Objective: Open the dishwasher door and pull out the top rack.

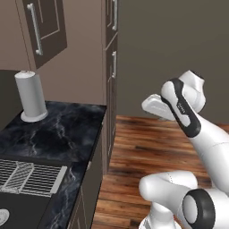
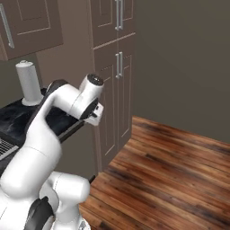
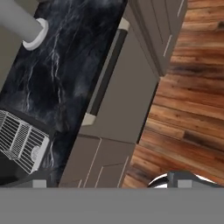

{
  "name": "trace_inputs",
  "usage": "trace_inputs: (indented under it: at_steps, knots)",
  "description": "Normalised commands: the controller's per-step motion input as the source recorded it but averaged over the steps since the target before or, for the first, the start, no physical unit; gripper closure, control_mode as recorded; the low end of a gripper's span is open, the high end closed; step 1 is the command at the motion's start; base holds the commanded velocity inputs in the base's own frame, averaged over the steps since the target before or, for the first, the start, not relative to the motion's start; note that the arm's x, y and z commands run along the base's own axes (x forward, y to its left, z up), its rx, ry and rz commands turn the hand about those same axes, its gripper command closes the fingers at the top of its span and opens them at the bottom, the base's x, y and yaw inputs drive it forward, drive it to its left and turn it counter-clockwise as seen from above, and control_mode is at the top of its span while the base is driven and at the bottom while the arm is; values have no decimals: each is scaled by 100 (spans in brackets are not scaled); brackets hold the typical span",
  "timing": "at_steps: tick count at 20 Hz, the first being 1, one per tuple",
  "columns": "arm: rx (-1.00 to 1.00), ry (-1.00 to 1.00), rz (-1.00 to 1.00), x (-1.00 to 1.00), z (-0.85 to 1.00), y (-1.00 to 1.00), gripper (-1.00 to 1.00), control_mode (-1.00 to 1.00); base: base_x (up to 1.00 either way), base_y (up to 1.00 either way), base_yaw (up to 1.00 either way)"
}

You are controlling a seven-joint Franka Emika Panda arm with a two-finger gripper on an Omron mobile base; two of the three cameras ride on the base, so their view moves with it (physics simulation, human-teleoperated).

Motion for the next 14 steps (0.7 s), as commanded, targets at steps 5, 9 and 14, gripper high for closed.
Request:
trace_inputs:
  at_steps: [5, 9, 14]
  knots:
    - [23, 0, -1, 8, -43, 0, -100, -100, 0, 0, 0]
    - [22, 0, -1, 1, -33, 0, -100, -100, 0, 0, 0]
    - [23, 0, -1, 0, -34, 0, -100, -100, 0, 0, 0]
